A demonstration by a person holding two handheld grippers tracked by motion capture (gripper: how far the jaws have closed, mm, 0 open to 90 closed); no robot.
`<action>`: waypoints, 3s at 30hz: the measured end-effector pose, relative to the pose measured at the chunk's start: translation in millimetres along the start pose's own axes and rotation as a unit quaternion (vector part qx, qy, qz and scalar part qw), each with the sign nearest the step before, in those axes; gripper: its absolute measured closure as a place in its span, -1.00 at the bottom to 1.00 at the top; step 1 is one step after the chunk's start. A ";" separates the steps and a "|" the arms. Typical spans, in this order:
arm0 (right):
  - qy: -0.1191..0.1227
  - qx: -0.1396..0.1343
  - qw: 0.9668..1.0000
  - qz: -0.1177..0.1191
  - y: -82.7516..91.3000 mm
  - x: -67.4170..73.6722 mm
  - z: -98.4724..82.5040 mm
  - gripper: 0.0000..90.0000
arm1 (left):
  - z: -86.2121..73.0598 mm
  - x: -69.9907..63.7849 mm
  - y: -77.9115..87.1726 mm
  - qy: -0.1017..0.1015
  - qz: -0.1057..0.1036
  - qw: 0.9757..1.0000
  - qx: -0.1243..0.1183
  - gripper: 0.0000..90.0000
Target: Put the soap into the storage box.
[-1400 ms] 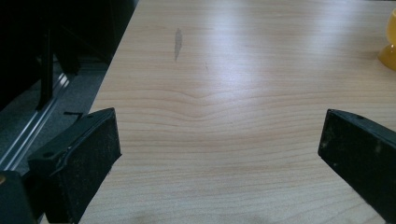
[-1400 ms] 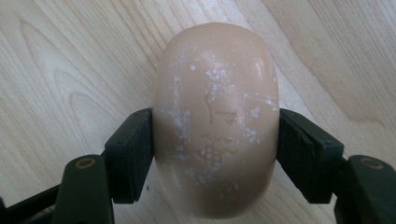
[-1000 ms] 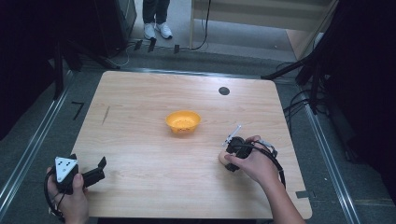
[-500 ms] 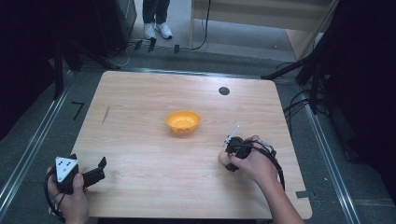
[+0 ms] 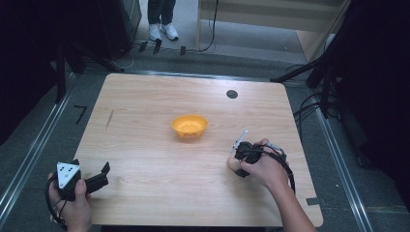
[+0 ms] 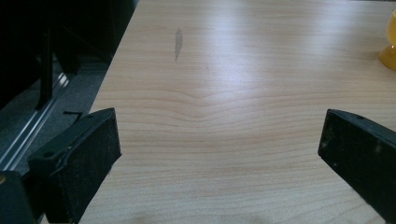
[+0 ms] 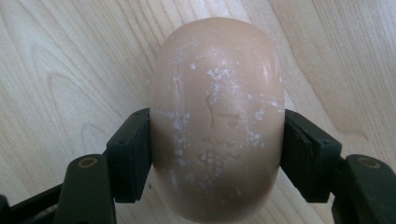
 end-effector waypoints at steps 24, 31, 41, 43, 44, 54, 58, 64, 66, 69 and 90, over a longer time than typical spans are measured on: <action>0.055 0.001 0.998 0.004 17.3 -9.5 32.8 -0.25 | 0.0 0.2 0.2 0.001 -0.002 1.000 0.000 -1.00; 0.074 -0.006 0.997 0.007 20.1 -12.8 44.9 -0.25 | 0.0 0.2 0.1 0.002 -0.001 1.000 0.000 -1.00; 0.096 -0.007 0.995 0.013 22.2 -17.5 61.1 -0.25 | 0.0 0.3 0.1 0.003 -0.002 1.000 0.001 -1.00; 0.100 -0.009 0.995 0.011 23.6 -18.1 65.6 -0.25 | 0.1 0.5 0.1 0.003 -0.002 1.000 0.002 -1.00; 0.100 -0.008 0.995 0.013 24.5 -18.0 67.7 -0.25 | 0.0 0.6 0.1 0.003 -0.002 1.000 0.001 -1.00; 0.121 -0.009 0.993 0.009 30.7 -18.9 88.6 -0.25 | 0.2 0.8 -0.1 0.004 -0.004 1.000 0.002 -1.00; 0.132 -0.015 0.991 0.013 30.0 -19.4 94.1 -0.25 | 0.2 0.9 0.0 0.004 -0.004 1.000 0.002 -1.00; 0.148 -0.006 0.989 0.012 28.3 -20.5 99.7 -0.25 | 0.2 0.9 0.2 0.004 -0.004 1.000 0.002 -1.00; 0.152 -0.007 0.988 0.010 30.1 -21.2 102.8 -0.25 | 0.2 1.0 0.2 0.005 -0.004 1.000 0.002 -1.00; 0.150 -0.010 0.989 0.015 33.1 -21.9 107.6 -0.25 | 0.2 1.1 0.2 0.004 -0.004 1.000 0.002 -1.00; 0.179 -0.016 0.984 0.013 49.0 -26.5 148.0 -0.25 | 0.3 2.1 0.1 0.008 -0.003 1.000 0.002 -1.00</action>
Point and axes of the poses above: each handheld gripper's, and its own axes: y roughly backward along the jaws, z roughly out of its top, x roughly to its left, the point moved 1 cm from there along -y, roughly forward along the jaws, and after that the axes turned 3 degrees about -x, right-handed, at the moved point
